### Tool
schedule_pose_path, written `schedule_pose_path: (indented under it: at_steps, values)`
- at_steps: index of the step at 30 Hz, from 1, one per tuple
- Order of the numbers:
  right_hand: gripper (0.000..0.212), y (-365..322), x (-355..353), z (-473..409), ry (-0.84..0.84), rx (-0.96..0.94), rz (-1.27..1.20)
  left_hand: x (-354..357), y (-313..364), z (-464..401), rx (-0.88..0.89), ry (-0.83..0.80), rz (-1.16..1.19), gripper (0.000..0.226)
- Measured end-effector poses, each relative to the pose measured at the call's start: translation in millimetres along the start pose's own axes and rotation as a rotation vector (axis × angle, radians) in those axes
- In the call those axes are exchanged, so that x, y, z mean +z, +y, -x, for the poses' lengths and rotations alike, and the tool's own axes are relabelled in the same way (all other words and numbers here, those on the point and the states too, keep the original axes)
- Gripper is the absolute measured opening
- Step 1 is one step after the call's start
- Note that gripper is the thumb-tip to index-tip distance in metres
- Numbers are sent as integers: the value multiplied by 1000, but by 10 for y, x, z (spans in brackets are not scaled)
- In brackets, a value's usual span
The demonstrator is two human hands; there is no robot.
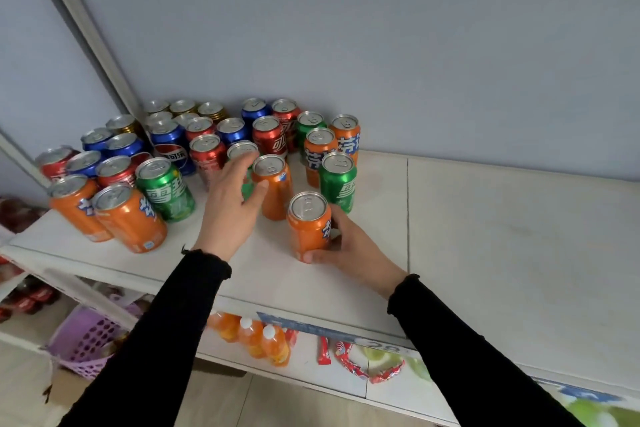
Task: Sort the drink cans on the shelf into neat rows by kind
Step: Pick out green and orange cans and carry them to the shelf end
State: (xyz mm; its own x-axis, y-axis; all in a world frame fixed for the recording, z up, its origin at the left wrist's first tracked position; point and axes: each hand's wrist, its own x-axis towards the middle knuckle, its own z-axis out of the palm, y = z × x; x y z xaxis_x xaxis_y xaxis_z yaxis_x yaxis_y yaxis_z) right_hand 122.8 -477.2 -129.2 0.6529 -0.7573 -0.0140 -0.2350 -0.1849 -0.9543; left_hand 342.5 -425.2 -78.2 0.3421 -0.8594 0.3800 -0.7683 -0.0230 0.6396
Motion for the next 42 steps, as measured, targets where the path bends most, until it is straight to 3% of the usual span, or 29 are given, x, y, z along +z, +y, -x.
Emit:
schedule_pose_path:
  at_steps: [3, 8, 12, 16, 24, 28, 33, 42]
  values:
    - [85, -1, 103, 38, 101, 5, 24, -53, -47, -124, 91, -156, -103, 58]
    - [87, -21, 329, 109, 298, 28, 142, -102, -79, -288, 180, -267, -173, 62]
    - [80, -81, 454, 218, 433, 82, 205, -177, -32, -332, 175, -223, -174, 51]
    - [66, -94, 514, 325, 443, 149, 108, -234, -71, -262, 119, -164, -205, 68]
    - [82, -131, 556, 295, 469, 135, 193, -195, -447, -180, -46, -397, 351, 64]
    - [75, -92, 607, 237, 524, 172, 212, -137, -424, -209, 22, -425, 330, 71]
    - [63, -95, 519, 489, 662, 158, 19, -67, -243, -55, 63, -384, 358, 58]
    - [57, 30, -274, 1353, 892, 158, 31, 635, 801, 209, 152, -491, 468, 64]
